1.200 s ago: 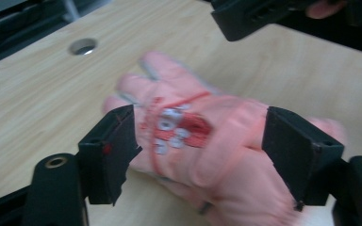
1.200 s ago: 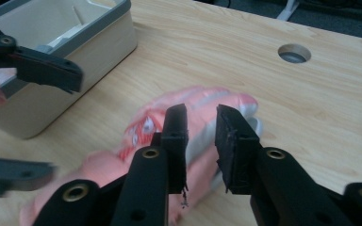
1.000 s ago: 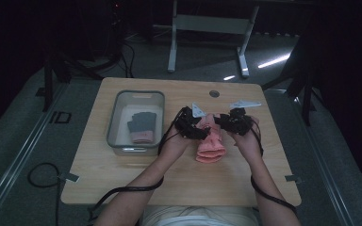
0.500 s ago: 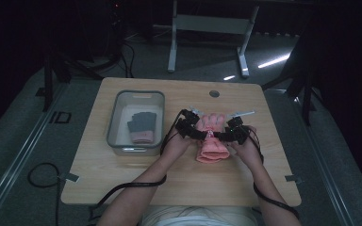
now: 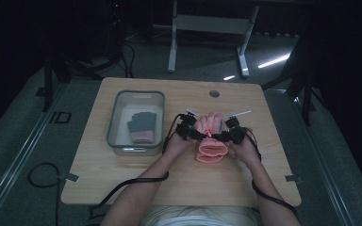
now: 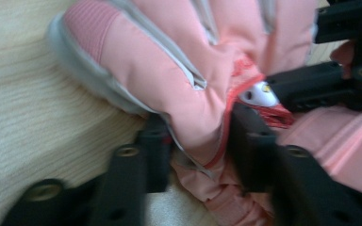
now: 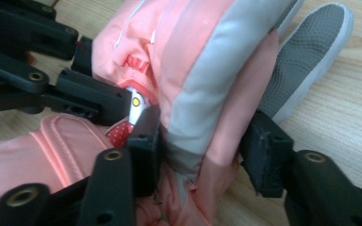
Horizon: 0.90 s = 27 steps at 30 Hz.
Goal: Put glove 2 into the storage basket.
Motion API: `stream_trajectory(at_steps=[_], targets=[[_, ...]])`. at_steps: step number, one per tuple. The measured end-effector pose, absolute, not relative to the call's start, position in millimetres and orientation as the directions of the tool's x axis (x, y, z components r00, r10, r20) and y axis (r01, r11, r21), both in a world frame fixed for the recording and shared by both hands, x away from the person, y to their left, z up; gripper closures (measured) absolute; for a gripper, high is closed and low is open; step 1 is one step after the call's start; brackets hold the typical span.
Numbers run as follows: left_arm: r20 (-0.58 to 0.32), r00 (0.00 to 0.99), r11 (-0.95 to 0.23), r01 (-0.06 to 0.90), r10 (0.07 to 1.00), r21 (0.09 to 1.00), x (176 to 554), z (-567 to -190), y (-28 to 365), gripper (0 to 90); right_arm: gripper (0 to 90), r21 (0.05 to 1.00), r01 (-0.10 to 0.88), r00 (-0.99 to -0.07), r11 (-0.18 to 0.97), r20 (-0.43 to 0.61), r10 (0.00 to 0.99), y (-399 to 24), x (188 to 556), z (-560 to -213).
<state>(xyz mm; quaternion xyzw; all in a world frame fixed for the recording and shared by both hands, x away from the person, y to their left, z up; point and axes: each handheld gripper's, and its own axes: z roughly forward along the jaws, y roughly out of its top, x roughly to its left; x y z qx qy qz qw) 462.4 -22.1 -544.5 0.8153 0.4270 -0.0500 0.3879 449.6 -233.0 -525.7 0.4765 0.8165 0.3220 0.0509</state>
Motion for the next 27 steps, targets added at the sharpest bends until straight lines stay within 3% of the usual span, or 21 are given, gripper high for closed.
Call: stream_trajectory(at_steps=[8,27], targets=[[-0.369,0.656,-0.367,0.707,0.658,0.604,458,-535,-25,77.2,61.6,0.592,0.743,-0.532,0.311,0.243,0.811,-233,446,-524],[-0.316,0.677,-0.361,0.661,0.665,0.658,444,-476,-7,78.7,64.3,0.677,0.681,-0.567,0.278,0.247,0.786,-223,436,-479]])
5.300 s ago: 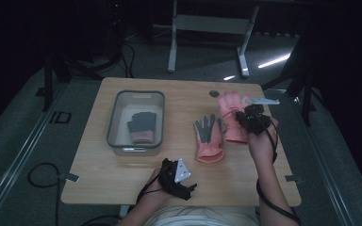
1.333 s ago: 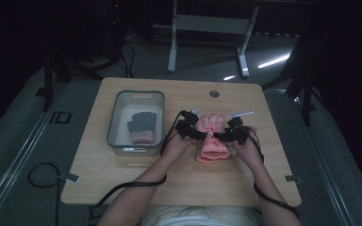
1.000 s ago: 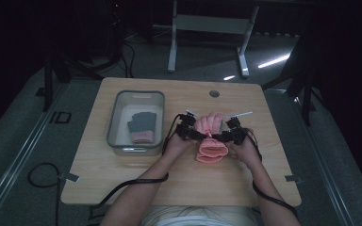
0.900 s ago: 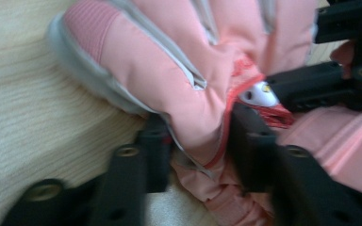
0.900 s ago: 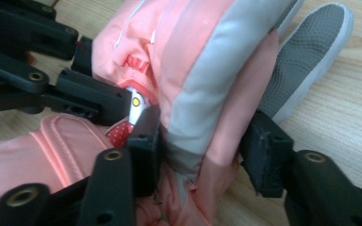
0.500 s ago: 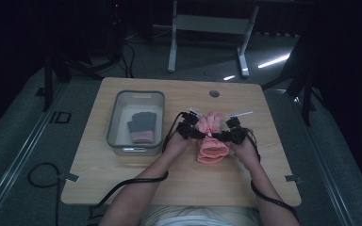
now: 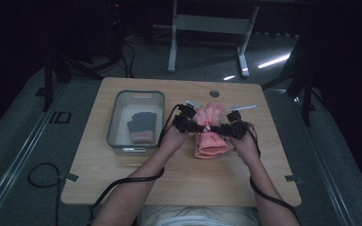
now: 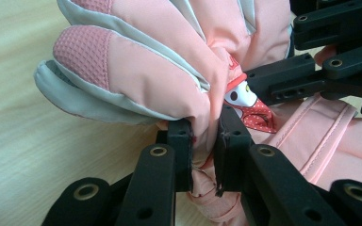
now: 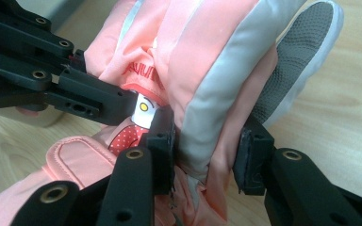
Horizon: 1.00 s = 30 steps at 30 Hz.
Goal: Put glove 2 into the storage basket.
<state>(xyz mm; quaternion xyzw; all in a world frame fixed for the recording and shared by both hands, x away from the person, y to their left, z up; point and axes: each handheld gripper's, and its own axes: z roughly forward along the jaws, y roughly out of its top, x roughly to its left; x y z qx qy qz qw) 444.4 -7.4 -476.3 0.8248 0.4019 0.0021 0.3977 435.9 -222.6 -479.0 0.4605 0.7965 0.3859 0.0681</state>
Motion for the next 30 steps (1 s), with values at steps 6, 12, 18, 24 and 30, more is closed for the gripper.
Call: stream_trajectory(at_steps=[6,12,18,24,30], targets=[[-0.277,0.674,-0.357,0.641,0.685,0.679,438,-453,-2,78.6,64.2,0.704,0.653,-0.592,0.279,0.245,0.768,-218,435,-458],[-0.258,0.670,-0.350,0.631,0.696,0.693,436,-437,7,78.6,64.2,0.720,0.629,-0.611,0.291,0.228,0.758,-209,436,-442],[-0.241,0.667,-0.350,0.624,0.705,0.699,433,-432,18,78.6,64.2,0.728,0.616,-0.629,0.301,0.225,0.744,-199,438,-435],[-0.239,0.651,-0.338,0.630,0.720,0.699,432,-426,29,78.6,64.2,0.730,0.609,-0.645,0.311,0.227,0.730,-188,440,-432],[-0.236,0.627,-0.308,0.633,0.743,0.710,430,-415,45,78.6,64.1,0.739,0.589,-0.666,0.327,0.216,0.714,-172,445,-421]])
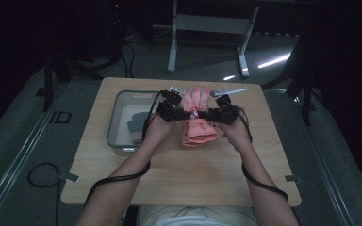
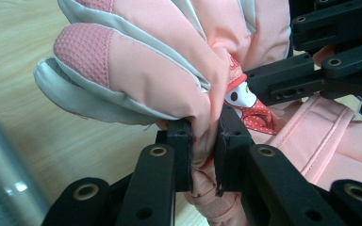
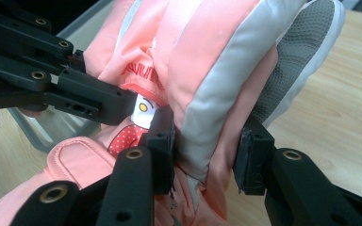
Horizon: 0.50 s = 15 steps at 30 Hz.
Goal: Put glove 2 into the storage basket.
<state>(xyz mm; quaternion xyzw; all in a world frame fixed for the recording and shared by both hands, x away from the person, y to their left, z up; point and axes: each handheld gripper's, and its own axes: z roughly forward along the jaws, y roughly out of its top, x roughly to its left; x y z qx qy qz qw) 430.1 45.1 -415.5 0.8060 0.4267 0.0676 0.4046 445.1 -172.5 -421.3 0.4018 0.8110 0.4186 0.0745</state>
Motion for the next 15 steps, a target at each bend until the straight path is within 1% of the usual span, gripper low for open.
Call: stream_trajectory(at_steps=[15], targets=[[-0.217,0.556,-0.239,0.633,0.802,0.737,423,-390,97,78.6,64.1,0.759,0.533,-0.734,0.374,0.195,0.651,-120,459,-393]])
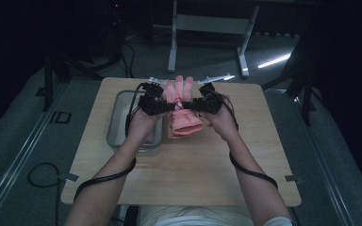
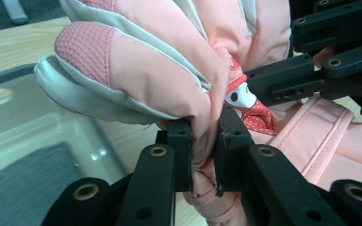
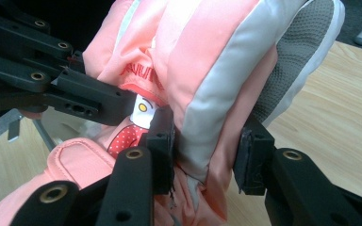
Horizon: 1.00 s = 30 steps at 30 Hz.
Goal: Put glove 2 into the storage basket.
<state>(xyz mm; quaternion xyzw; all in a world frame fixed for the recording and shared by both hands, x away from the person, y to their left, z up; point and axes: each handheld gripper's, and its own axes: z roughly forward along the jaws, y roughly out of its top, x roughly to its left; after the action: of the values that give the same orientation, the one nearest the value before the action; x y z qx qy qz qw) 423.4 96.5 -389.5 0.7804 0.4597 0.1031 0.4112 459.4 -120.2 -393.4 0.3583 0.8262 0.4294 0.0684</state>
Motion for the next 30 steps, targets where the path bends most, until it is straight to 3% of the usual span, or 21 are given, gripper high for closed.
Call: stream_trajectory(at_steps=[30], targets=[[-0.231,0.370,-0.099,0.690,0.900,0.717,412,-400,194,78.6,64.1,0.708,0.483,-0.830,0.514,0.184,0.527,-2,488,-394]])
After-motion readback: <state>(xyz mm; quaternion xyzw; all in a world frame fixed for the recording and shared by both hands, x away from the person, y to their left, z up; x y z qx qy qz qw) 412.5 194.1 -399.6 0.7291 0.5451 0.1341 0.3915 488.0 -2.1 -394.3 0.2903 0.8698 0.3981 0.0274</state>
